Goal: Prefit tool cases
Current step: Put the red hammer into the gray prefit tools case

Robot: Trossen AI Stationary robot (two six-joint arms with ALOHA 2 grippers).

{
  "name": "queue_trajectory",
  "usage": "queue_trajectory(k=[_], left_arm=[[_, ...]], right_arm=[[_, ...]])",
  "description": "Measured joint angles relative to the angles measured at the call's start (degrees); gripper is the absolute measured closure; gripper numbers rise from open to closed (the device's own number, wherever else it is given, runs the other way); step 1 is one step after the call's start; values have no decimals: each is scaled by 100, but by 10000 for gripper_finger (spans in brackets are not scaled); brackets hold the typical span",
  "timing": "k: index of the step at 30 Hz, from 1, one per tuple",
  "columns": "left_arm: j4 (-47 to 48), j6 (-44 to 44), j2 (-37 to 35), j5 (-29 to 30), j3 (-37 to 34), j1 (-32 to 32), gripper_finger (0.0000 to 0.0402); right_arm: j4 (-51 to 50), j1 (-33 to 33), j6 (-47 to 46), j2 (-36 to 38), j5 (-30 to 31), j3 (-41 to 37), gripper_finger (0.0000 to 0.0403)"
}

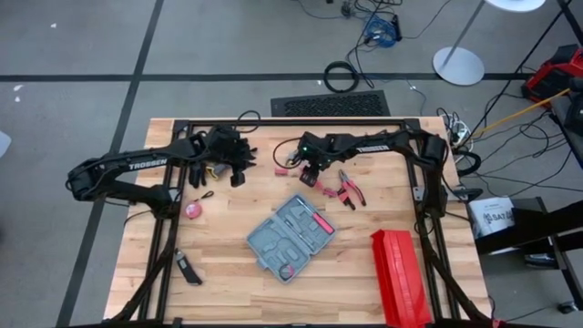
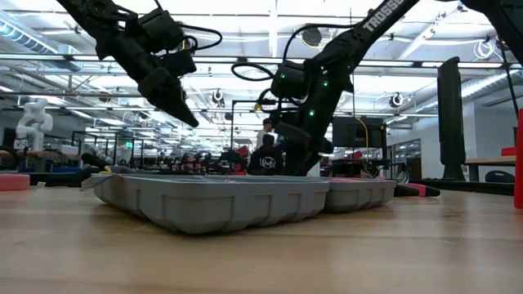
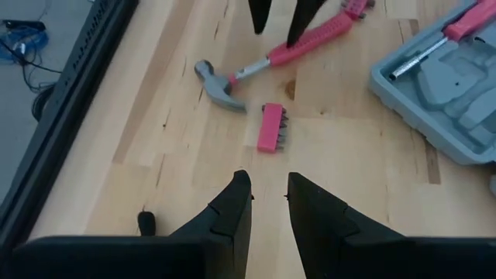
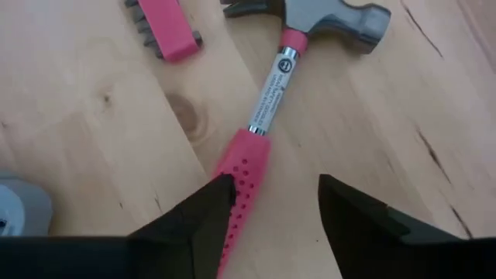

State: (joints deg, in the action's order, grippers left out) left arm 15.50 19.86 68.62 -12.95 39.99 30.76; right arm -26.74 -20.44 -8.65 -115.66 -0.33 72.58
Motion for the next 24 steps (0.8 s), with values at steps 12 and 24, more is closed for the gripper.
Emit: queue_trajectory(k=[12, 24], left_arm=[[-167, -2, -1, -5, -4, 0, 311], [-169, -52, 0, -26, -9, -4, 311]], right_arm=[[500, -32, -125, 110, -695, -21, 211], [428, -35, -248, -525, -568, 146, 292]])
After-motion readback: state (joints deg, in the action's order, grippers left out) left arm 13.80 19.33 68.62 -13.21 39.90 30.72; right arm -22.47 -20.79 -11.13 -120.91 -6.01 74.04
